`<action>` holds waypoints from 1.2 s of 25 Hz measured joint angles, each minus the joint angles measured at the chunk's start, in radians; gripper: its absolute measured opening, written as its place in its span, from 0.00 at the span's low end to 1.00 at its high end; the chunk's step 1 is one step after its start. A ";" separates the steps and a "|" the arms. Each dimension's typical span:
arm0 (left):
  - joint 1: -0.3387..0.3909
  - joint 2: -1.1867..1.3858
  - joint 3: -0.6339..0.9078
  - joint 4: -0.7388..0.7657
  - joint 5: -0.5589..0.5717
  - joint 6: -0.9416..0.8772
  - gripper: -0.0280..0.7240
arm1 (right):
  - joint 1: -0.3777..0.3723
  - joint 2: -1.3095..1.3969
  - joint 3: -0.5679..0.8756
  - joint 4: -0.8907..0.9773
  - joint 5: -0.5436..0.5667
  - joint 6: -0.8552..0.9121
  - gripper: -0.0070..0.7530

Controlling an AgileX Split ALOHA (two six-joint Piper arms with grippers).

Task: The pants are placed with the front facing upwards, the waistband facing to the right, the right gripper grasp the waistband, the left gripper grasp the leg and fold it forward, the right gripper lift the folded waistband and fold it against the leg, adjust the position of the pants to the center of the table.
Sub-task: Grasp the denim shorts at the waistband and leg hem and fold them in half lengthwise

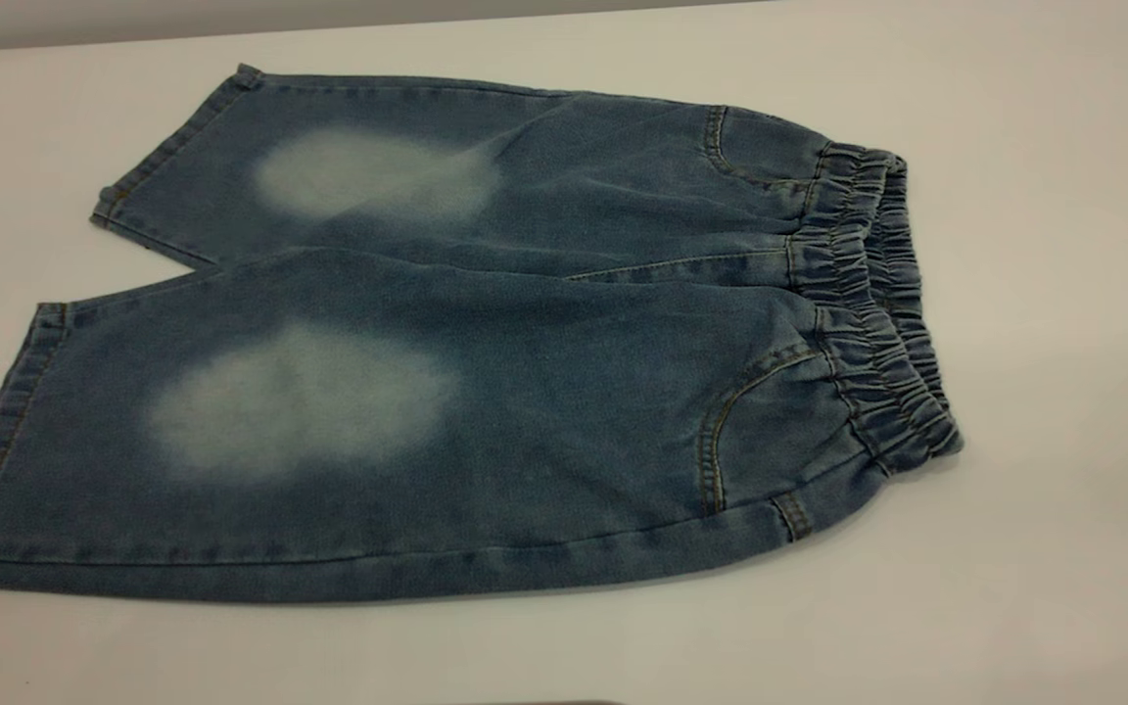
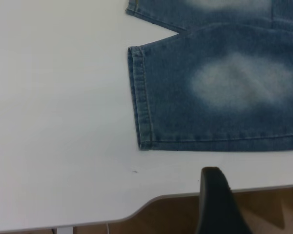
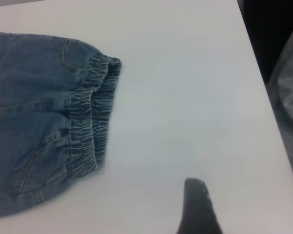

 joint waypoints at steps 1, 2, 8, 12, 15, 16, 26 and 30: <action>0.000 0.000 0.000 0.000 0.000 0.000 0.51 | 0.000 0.000 0.000 0.000 0.000 0.000 0.54; 0.000 0.000 0.000 0.000 0.000 0.000 0.51 | 0.000 0.000 0.000 0.000 0.000 0.000 0.54; 0.000 0.000 0.000 0.000 0.000 0.000 0.51 | 0.000 0.000 0.000 0.000 0.000 0.000 0.54; 0.000 0.000 0.000 0.000 0.000 0.000 0.51 | 0.000 0.000 0.000 0.000 0.000 0.000 0.54; 0.000 0.000 0.000 0.000 0.000 0.000 0.51 | 0.000 0.000 0.000 0.000 0.000 0.000 0.54; 0.000 0.000 0.000 0.000 0.000 0.000 0.51 | 0.000 0.000 0.000 0.000 0.000 0.000 0.54; 0.000 0.000 0.000 0.000 -0.036 0.001 0.51 | 0.000 0.000 0.000 0.000 0.000 0.000 0.54; 0.000 0.000 0.000 0.000 -0.047 0.001 0.51 | 0.000 0.000 0.000 0.009 0.000 0.017 0.54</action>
